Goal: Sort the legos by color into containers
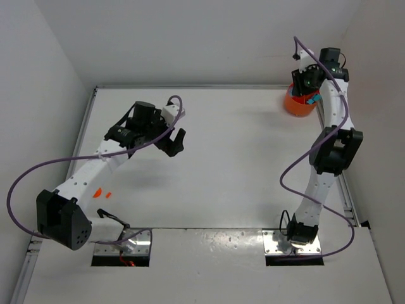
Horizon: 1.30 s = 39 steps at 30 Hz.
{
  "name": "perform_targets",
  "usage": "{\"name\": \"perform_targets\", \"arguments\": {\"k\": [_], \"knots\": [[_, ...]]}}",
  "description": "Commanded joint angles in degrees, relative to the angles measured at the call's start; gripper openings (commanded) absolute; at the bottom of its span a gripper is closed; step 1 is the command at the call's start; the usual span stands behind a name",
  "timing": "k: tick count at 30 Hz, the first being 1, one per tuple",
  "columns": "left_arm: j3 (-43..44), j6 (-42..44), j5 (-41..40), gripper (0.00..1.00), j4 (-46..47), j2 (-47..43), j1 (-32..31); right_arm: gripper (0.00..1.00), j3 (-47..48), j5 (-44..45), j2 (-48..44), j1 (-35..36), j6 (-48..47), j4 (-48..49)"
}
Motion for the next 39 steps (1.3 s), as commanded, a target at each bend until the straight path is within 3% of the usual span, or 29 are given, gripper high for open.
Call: {"name": "perform_targets", "arguments": {"k": [1,26,29,36,39], "knots": [[0.07,-0.89,2.62,0.93,1.17,-0.14,1.10,0.03,6.66,3.69,3.51,0.30,-5.70,0.01],[0.07,-0.89,3.76,0.93,1.69,1.96,2.77,0.09,11.33,11.87,12.32,-0.23,-8.96,7.83],[0.07,-0.89,3.76,0.93,1.69,1.97,2.77,0.12,11.33,12.48,12.85,-0.23,-8.96,8.45],[0.07,-0.89,3.76,0.93,1.69,1.97,2.77,0.36,11.33,13.63,12.85,-0.23,-8.96,9.50],[0.07,-0.89,3.76,0.93,1.69,1.97,2.77,0.41,11.33,14.16,12.85,-0.23,-8.96,10.55]]}}
